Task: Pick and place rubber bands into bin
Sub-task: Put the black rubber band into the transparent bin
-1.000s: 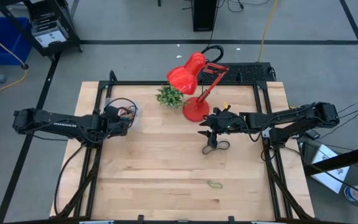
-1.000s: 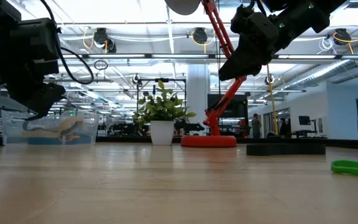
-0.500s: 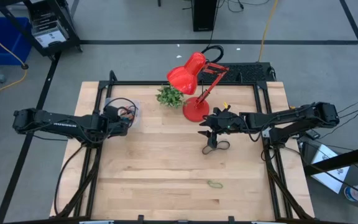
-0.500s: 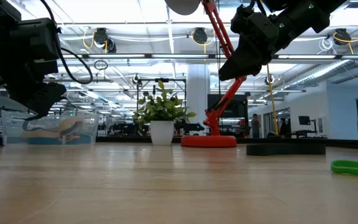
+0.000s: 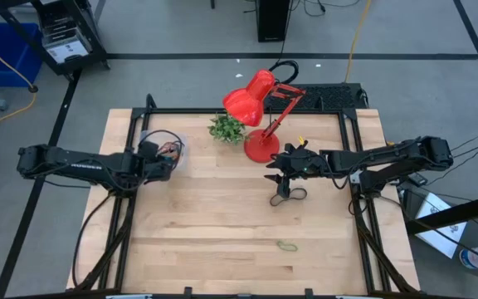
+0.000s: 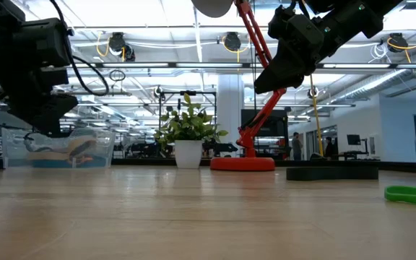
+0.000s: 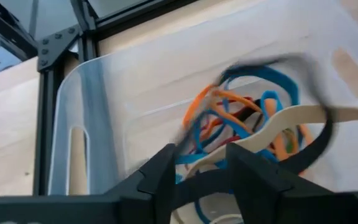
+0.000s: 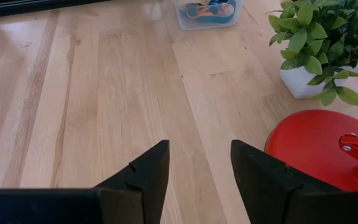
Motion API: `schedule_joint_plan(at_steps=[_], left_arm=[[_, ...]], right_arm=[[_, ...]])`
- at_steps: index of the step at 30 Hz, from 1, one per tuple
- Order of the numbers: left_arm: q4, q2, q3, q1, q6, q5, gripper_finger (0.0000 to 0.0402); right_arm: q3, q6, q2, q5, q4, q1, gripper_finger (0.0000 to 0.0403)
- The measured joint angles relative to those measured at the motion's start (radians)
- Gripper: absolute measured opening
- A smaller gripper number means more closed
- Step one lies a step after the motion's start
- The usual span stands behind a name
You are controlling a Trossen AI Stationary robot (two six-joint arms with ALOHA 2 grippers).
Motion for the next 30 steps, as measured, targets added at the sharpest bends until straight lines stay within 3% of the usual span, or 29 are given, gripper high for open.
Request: schedule_joint_plan(at_steps=[9,15,23,27,30], left_arm=[[0.004,0.000,0.075,-0.011,0.037,0.017,0.0170],[0.158,0.000,0.079,-0.037,0.107,0.027,0.0163],[0.610,0.000,0.079,-0.067,0.624,0.257,0.0172],[0.782,0.000,0.080,-0.074,0.780,0.446,0.0173],[0.817,0.000,0.080,-0.074,0.811,0.515,0.0173]], right_arm=[[0.000,0.000,0.000,0.000,0.000,0.000,0.0163],[0.000,0.000,0.000,0.000,0.000,0.000,0.0167],[0.000,-0.060,0.000,-0.004,-0.047,0.027,0.0163],[0.000,-0.119,0.000,-0.011,-0.046,0.053,0.0166],[0.000,-0.194,0.000,-0.081,-0.046,0.068,0.0165]])
